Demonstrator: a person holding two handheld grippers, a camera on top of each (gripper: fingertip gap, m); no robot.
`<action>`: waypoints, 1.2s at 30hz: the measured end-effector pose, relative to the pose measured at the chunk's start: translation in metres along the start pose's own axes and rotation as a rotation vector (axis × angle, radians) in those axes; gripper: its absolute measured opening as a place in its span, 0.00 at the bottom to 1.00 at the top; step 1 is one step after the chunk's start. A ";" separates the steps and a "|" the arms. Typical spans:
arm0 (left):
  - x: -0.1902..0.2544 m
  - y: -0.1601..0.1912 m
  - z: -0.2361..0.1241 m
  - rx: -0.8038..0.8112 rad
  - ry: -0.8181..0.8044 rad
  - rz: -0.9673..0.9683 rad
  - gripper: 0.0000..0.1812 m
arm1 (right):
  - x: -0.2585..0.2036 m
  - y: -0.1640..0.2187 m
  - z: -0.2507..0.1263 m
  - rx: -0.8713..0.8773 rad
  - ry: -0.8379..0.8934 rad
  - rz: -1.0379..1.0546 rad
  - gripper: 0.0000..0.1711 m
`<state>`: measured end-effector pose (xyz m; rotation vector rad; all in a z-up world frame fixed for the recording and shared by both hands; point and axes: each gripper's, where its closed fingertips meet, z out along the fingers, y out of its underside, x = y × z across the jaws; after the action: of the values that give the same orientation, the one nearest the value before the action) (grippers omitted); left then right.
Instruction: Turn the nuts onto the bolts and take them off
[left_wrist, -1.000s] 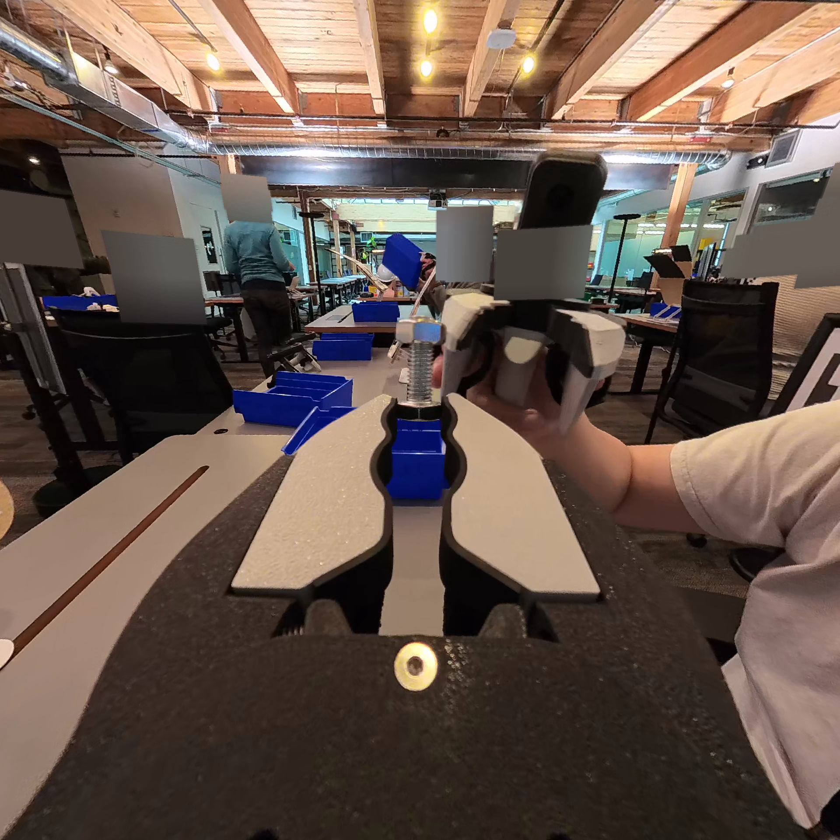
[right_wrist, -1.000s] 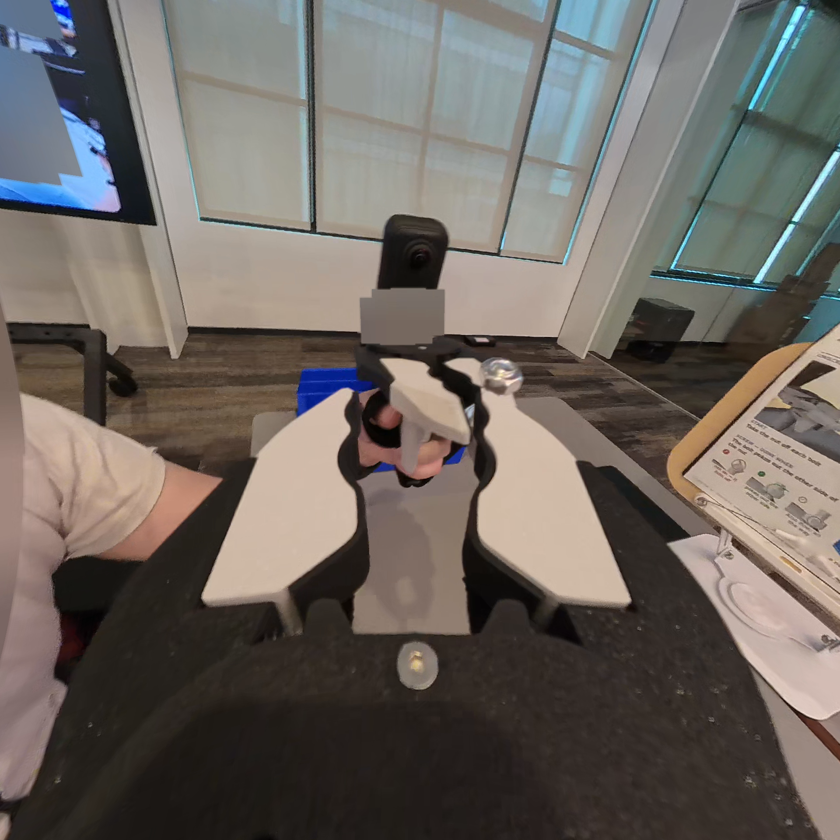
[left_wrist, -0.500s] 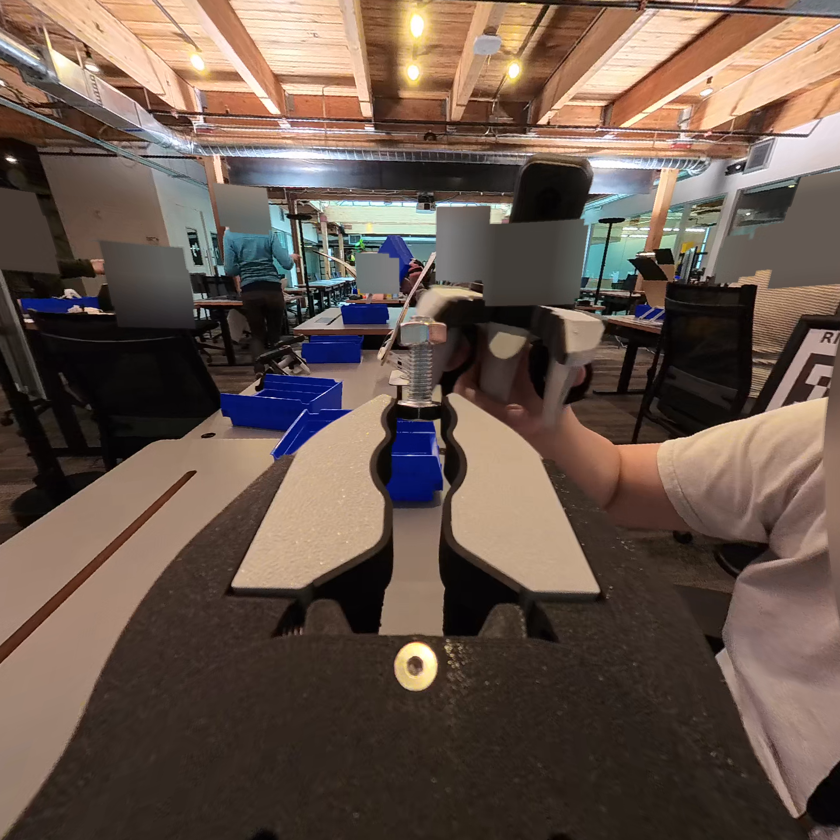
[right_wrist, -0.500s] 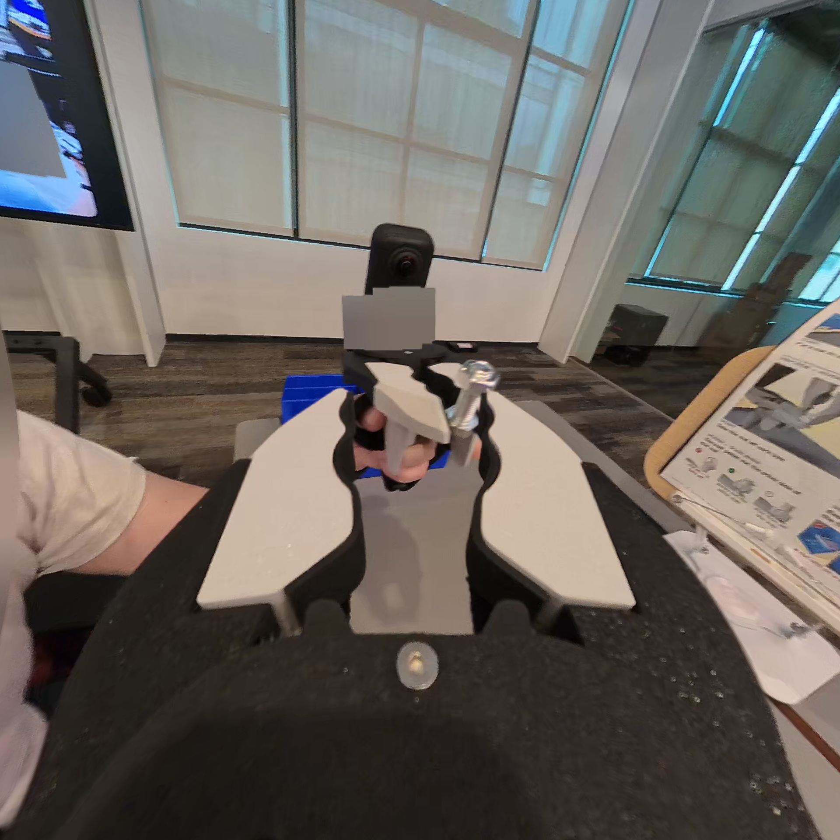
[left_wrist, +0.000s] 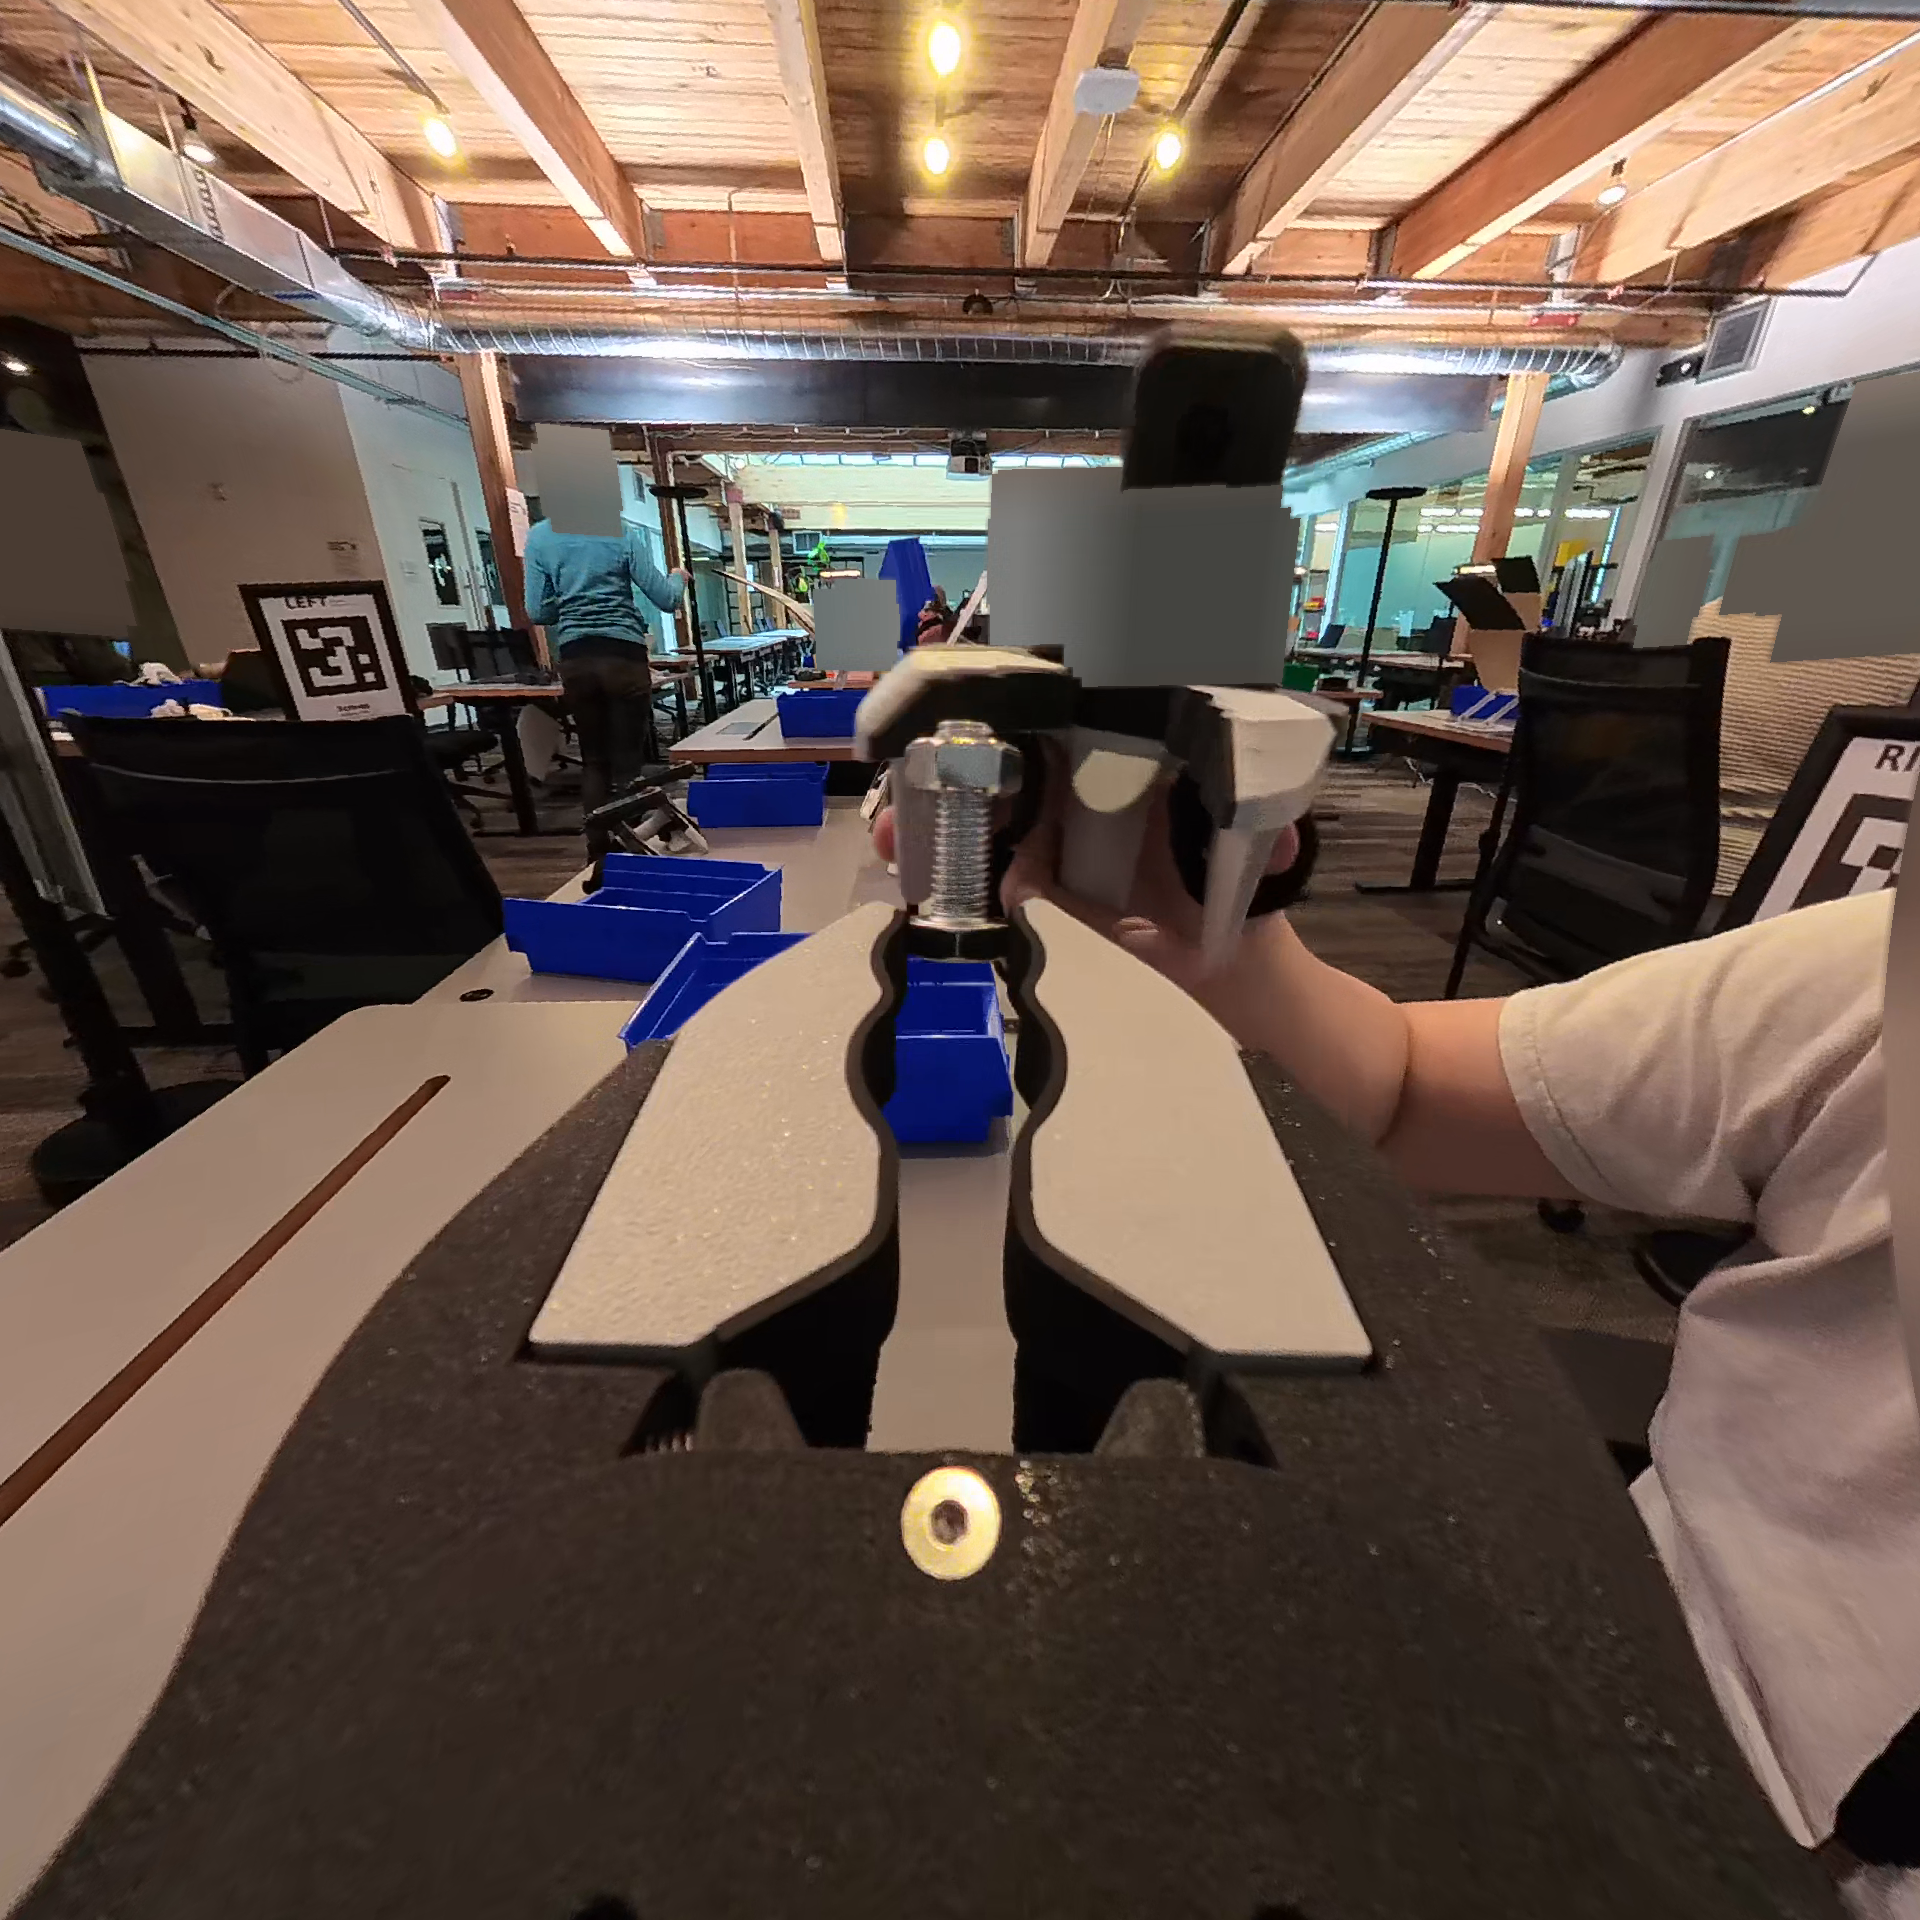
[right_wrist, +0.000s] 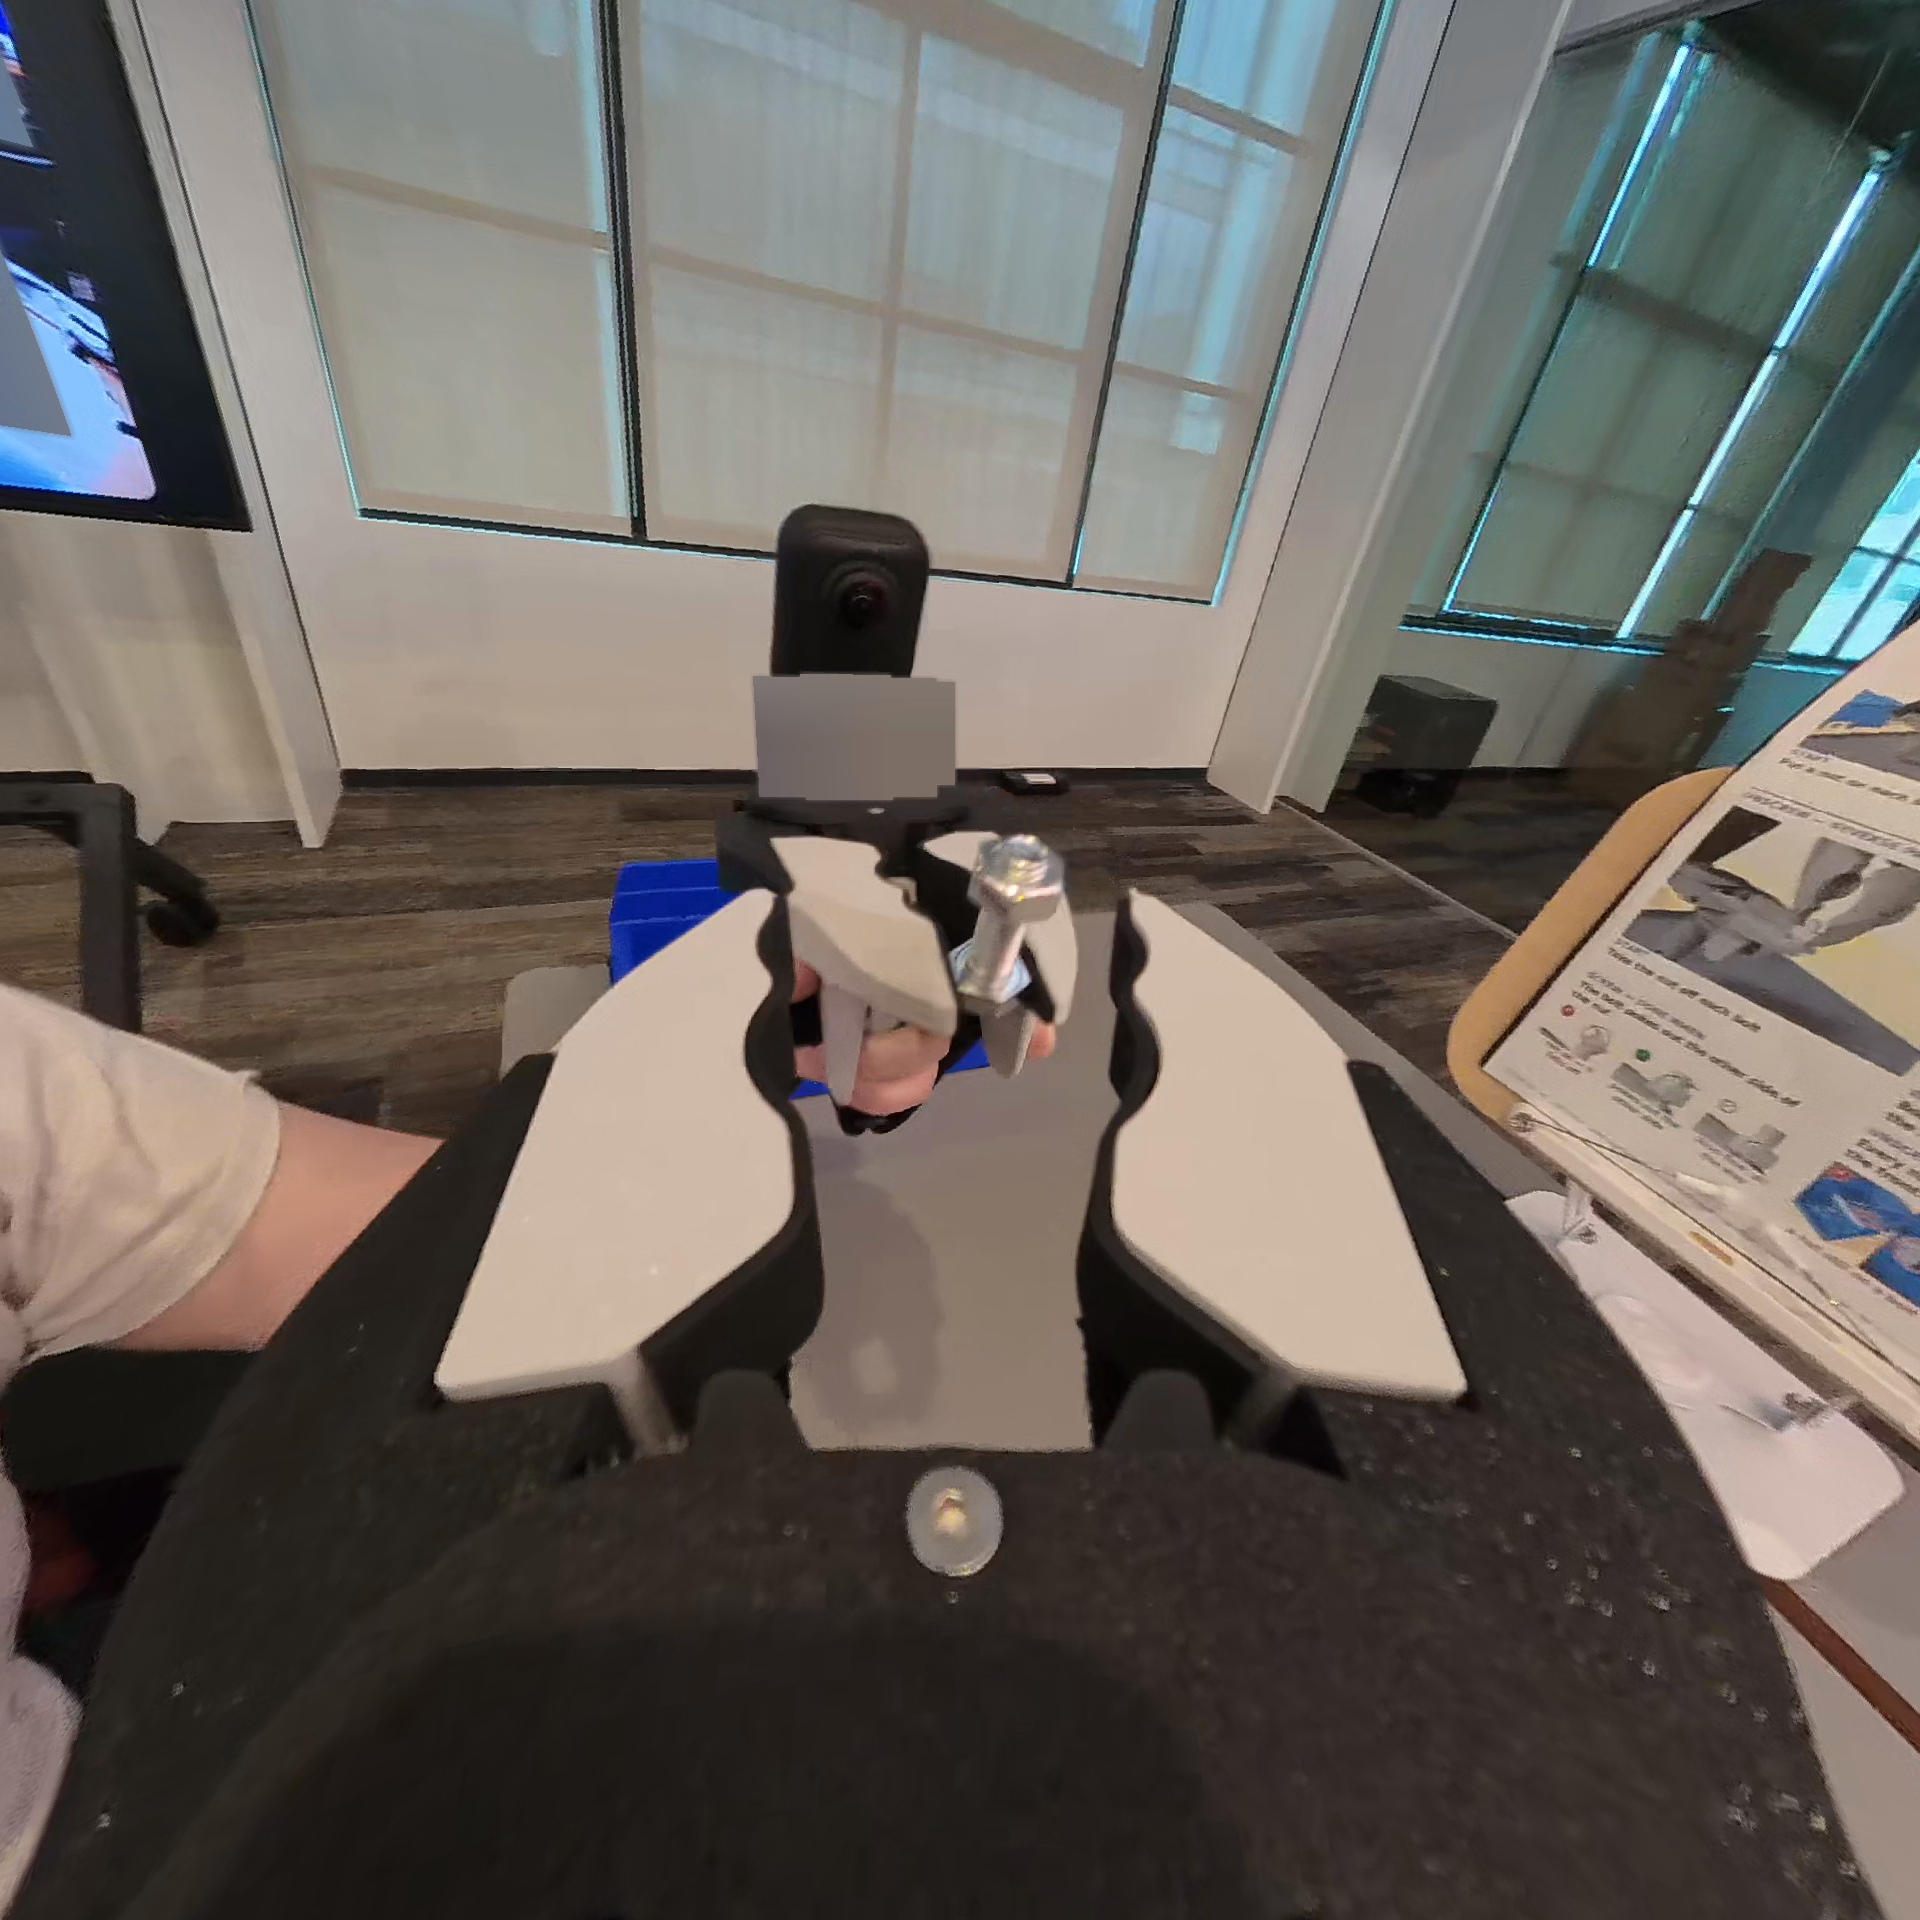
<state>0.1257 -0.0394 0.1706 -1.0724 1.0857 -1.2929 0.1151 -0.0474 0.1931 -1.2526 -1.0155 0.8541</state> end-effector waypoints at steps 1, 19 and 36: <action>0.000 0.001 0.001 -0.005 -0.004 0.005 0.10 | 0.000 0.000 0.003 -0.001 -0.021 0.022 0.34; -0.008 -0.001 -0.001 0.008 -0.041 -0.005 0.10 | -0.017 0.005 -0.004 -0.017 -0.048 0.005 0.33; -0.004 -0.002 -0.001 0.017 -0.011 -0.021 0.10 | -0.002 0.000 0.000 0.000 0.018 0.002 0.32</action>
<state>0.1247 -0.0355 0.1724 -1.0801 1.0560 -1.3091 0.1145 -0.0493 0.1928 -1.2600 -1.0000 0.8432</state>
